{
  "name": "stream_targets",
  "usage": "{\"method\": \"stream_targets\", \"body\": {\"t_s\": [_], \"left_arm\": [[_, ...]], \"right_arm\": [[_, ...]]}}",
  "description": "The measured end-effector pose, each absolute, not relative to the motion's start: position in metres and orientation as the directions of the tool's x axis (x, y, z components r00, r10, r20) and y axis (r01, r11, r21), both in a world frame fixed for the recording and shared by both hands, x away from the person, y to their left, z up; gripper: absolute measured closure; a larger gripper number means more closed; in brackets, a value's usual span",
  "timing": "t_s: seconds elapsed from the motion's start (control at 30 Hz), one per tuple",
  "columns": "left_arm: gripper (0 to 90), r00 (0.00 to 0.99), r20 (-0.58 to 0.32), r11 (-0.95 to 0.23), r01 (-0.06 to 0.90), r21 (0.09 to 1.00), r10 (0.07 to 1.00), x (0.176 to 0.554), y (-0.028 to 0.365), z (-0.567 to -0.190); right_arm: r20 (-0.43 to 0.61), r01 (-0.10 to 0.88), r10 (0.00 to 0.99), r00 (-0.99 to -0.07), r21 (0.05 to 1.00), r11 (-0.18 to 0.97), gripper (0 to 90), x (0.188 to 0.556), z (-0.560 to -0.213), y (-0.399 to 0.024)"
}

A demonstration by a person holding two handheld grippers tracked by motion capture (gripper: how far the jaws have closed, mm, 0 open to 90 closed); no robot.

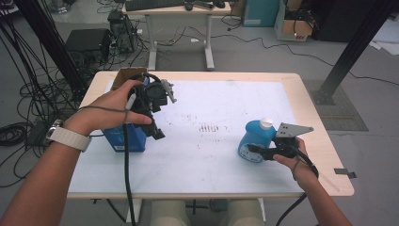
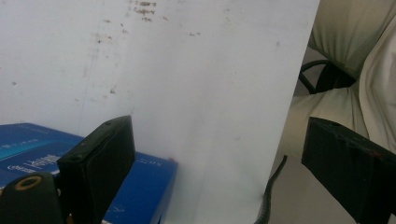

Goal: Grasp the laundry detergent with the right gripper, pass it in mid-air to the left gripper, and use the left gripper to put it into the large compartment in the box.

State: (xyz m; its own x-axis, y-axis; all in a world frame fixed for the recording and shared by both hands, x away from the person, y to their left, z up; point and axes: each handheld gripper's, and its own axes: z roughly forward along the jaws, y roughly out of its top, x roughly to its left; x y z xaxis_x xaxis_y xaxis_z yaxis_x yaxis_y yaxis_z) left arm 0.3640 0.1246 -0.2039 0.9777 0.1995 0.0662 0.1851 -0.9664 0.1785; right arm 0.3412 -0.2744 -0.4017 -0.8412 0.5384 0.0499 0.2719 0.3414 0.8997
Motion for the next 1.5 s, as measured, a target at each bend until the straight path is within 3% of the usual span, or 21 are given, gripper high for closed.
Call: {"method": "stream_targets", "body": {"t_s": [1.5], "left_arm": [[10.1, 0.978, 0.075, -0.966, 0.178, 0.187, 0.195, 0.3639, 0.1238, -0.2009]], "right_arm": [[0.056, 0.276, 0.537, -0.842, 0.899, 0.339, 42.2, 0.3416, -0.4021, -0.2744]]}}
